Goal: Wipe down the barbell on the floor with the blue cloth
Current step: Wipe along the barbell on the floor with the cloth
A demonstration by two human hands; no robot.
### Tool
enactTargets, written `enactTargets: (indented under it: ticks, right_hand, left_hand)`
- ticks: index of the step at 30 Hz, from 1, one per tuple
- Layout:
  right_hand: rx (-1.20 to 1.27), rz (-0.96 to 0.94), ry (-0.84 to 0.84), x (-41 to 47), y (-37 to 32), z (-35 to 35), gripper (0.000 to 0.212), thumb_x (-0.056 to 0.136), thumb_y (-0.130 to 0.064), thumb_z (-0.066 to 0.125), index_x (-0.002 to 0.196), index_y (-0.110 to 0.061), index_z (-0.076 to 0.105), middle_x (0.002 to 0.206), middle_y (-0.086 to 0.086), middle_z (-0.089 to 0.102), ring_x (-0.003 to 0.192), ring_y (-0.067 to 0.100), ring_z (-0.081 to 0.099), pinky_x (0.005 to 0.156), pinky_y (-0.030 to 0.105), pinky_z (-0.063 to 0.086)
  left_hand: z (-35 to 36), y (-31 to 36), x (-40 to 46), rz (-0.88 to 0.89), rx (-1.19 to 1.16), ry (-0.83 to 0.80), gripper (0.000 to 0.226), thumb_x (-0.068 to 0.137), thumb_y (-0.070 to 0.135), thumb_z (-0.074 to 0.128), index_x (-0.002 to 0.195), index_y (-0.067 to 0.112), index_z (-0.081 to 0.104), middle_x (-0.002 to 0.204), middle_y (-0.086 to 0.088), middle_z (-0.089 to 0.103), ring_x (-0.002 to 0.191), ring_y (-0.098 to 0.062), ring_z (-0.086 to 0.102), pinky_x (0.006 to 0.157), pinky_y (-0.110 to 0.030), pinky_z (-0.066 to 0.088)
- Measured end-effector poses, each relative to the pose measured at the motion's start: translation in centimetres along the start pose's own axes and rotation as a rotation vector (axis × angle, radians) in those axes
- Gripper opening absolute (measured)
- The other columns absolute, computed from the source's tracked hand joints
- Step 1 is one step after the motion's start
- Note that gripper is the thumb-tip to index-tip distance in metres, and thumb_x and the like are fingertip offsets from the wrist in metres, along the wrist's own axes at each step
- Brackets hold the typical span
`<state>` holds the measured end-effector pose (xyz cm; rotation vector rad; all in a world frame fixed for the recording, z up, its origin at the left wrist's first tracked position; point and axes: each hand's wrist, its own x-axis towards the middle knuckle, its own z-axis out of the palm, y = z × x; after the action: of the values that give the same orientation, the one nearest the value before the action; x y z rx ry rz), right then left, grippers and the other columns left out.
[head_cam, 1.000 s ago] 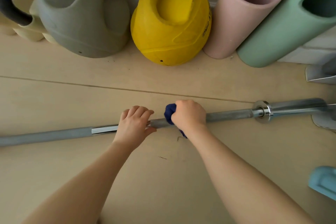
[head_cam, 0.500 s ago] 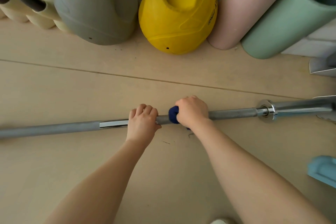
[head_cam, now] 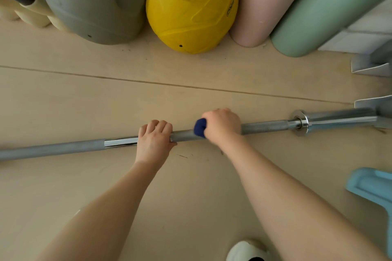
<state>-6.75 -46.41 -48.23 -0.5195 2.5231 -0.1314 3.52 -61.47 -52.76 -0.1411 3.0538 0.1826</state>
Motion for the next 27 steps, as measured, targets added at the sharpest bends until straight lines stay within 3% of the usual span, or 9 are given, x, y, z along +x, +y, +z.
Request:
enactTargets:
  ticks: [3, 6, 11, 16, 20, 23, 27]
  right_hand:
    - [0.029, -0.202, 0.051, -1.1, -2.2, 1.5, 0.022, 0.084, -0.013, 0.050, 0.100, -0.019, 0.063, 0.102, 0.005, 0.063, 0.100, 0.028, 0.051, 0.073, 0.034, 0.042]
    - [-0.002, -0.211, 0.025, -0.8, 1.4, 0.9, 0.026, 0.081, -0.010, 0.051, 0.100, -0.023, 0.063, 0.104, 0.002, 0.063, 0.102, 0.028, 0.049, 0.076, 0.034, 0.041]
    - [-0.071, -0.004, 0.058, -1.7, 9.9, -0.9, 0.029, 0.074, -0.008, 0.055, 0.097, -0.022, 0.065, 0.104, 0.002, 0.064, 0.102, 0.028, 0.050, 0.072, 0.031, 0.039]
    - [-0.139, 0.193, 0.195, -3.3, 16.4, -1.5, 0.022, 0.073, -0.002, 0.052, 0.087, -0.015, 0.063, 0.097, 0.008, 0.064, 0.096, 0.032, 0.049, 0.066, 0.032, 0.036]
    - [-0.082, 0.342, 0.297, -2.4, 15.1, 0.0, 0.025, 0.076, 0.000, 0.047, 0.094, -0.009, 0.061, 0.100, 0.014, 0.063, 0.097, 0.036, 0.050, 0.067, 0.034, 0.035]
    - [0.046, 0.421, 0.361, -2.3, 11.6, 1.5, 0.024, 0.081, -0.005, 0.049, 0.103, -0.009, 0.059, 0.106, 0.018, 0.059, 0.098, 0.039, 0.051, 0.074, 0.037, 0.039]
    - [0.106, 0.180, 0.399, -3.0, 4.1, 4.0, 0.034, 0.066, 0.000, 0.068, 0.098, -0.009, 0.063, 0.104, 0.020, 0.059, 0.085, 0.041, 0.055, 0.066, 0.040, 0.049]
  left_hand:
    - [0.0, 0.2, -0.2, -0.008, 0.032, 0.002, 0.051, 0.035, 0.023, 0.094, 0.066, 0.009, 0.057, 0.067, -0.003, 0.061, 0.069, -0.029, 0.063, 0.060, -0.036, 0.049]
    - [0.2, 0.5, -0.4, -0.051, 0.065, 0.010, 0.049, 0.038, 0.020, 0.093, 0.070, 0.008, 0.058, 0.070, -0.005, 0.061, 0.071, -0.030, 0.063, 0.066, -0.040, 0.050]
    - [1.2, 1.2, -0.6, -0.049, 0.057, 0.074, 0.042, 0.050, 0.010, 0.087, 0.084, 0.011, 0.063, 0.084, -0.003, 0.064, 0.086, -0.030, 0.063, 0.085, -0.041, 0.037]
    - [1.4, 1.3, -0.6, -0.056, 0.035, 0.101, 0.038, 0.050, 0.005, 0.086, 0.080, 0.012, 0.064, 0.083, -0.004, 0.064, 0.082, -0.030, 0.062, 0.082, -0.035, 0.027]
    - [1.0, 1.0, -0.5, -0.038, 0.021, 0.054, 0.038, 0.049, 0.005, 0.088, 0.080, 0.012, 0.066, 0.083, -0.005, 0.064, 0.082, -0.031, 0.061, 0.081, -0.036, 0.028]
    - [0.5, 0.7, -0.1, -0.057, -0.014, 0.012, 0.039, 0.049, 0.008, 0.089, 0.082, 0.014, 0.070, 0.080, -0.003, 0.065, 0.085, -0.031, 0.062, 0.081, -0.041, 0.038]
    - [-0.2, 0.4, 0.9, -0.045, -0.024, -0.005, 0.046, 0.050, 0.009, 0.089, 0.093, 0.013, 0.071, 0.076, -0.002, 0.067, 0.085, -0.030, 0.065, 0.085, -0.040, 0.036]
